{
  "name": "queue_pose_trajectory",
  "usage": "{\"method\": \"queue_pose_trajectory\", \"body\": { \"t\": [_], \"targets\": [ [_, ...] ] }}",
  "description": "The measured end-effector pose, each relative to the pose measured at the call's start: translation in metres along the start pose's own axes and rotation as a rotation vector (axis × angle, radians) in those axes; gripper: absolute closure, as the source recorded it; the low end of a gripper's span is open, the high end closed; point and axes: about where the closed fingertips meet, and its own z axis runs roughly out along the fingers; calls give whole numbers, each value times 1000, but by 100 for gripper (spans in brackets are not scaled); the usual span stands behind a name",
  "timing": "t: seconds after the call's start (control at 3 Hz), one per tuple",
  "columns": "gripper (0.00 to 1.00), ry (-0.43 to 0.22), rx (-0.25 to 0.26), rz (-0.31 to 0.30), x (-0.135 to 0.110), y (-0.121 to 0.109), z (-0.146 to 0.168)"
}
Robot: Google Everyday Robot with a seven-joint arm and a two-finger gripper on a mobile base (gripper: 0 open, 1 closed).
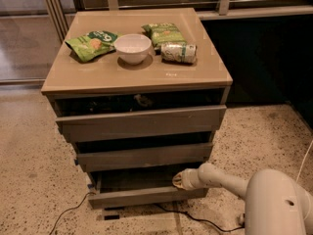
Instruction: Open bottom drawer
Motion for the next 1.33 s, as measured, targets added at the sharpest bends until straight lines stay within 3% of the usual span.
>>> {"method": "queue_pose_trajectory", "body": {
  "t": [0.67,1.33],
  "targets": [
    [100,-34,-15,-15,10,1,39],
    [100,-44,-136,43,13,13,34]
  ]
}}
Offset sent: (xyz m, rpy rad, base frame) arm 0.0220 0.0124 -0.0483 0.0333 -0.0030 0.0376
